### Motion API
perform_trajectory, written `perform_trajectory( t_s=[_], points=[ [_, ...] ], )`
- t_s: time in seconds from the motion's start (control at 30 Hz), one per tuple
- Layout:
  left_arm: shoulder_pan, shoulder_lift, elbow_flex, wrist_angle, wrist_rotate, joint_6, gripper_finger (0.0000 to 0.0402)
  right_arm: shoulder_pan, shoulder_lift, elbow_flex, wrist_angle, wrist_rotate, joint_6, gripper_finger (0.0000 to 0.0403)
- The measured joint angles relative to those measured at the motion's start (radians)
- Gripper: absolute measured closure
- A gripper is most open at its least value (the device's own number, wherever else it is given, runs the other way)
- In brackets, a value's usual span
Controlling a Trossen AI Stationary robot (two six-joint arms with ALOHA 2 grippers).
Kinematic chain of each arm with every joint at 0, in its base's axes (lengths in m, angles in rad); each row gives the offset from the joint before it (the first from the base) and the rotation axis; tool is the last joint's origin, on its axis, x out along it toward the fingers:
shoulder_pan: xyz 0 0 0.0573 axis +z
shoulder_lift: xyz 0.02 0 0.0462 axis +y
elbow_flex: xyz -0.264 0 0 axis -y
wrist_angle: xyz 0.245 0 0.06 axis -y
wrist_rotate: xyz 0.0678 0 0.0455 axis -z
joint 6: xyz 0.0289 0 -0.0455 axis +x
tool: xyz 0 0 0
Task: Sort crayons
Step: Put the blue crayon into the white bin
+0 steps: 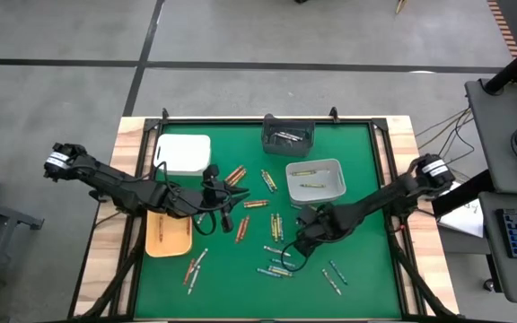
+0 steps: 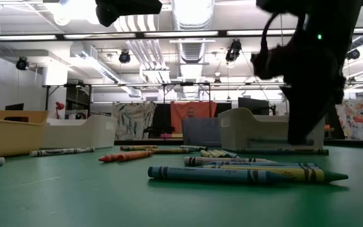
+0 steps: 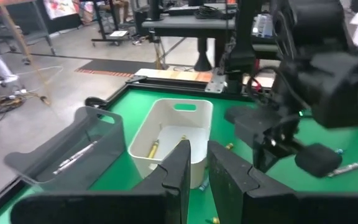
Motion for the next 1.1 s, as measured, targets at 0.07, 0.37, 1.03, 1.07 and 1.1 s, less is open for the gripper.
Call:
perform_trajectory(
  t_s=[0.07, 0.37, 1.03, 1.07, 1.1],
  points=[
    [0.000, 0.000, -0.001, -0.001, 0.026, 0.000, 0.0364, 0.007, -0.027, 0.001, -0.002, 0.011, -0.018, 0.0390],
    [0.000, 0.000, -0.007, 0.066, 0.136, 0.033, 0.0364, 0.043, -0.145, 0.001, 0.014, 0.159, -0.086, 0.0390],
    [0.000, 0.000, -0.203, 0.487, 0.244, 0.034, 0.0364, 0.039, -0.191, -0.117, 0.731, 0.388, -0.570, 0.0390],
    [0.000, 0.000, -0.212, 0.509, 0.255, 0.034, 0.0364, 0.037, -0.191, -0.130, 0.785, 0.397, -0.597, 0.0390],
    [0.000, 0.000, -0.219, 0.527, 0.274, 0.034, 0.0364, 0.032, -0.191, -0.143, 0.843, 0.400, -0.632, 0.0390]
  ],
)
